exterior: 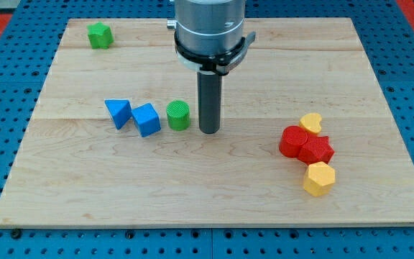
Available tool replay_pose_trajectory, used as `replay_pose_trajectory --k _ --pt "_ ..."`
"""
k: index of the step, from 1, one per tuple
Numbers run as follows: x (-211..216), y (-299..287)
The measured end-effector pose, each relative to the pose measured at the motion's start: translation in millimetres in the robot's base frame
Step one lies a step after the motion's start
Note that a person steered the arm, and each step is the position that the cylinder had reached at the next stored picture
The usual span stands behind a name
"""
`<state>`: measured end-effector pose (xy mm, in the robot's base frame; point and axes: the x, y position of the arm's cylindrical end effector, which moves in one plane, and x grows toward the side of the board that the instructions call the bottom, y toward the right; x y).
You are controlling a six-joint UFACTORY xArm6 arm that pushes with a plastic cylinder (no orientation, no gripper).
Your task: Push the blue blocks below the green blocks in a diagonal line
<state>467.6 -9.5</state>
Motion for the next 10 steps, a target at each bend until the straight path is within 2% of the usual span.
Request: replay_pose_trajectory --k 2,3,4,5,6,7,8,10 --pt "-54 -117" --pt "-65 -119" --pt "-101 -149" --pt "-68 -136" --pt "-59 -89" --pt "-98 -77" --pt "-143 -120" --pt "-79 -142"
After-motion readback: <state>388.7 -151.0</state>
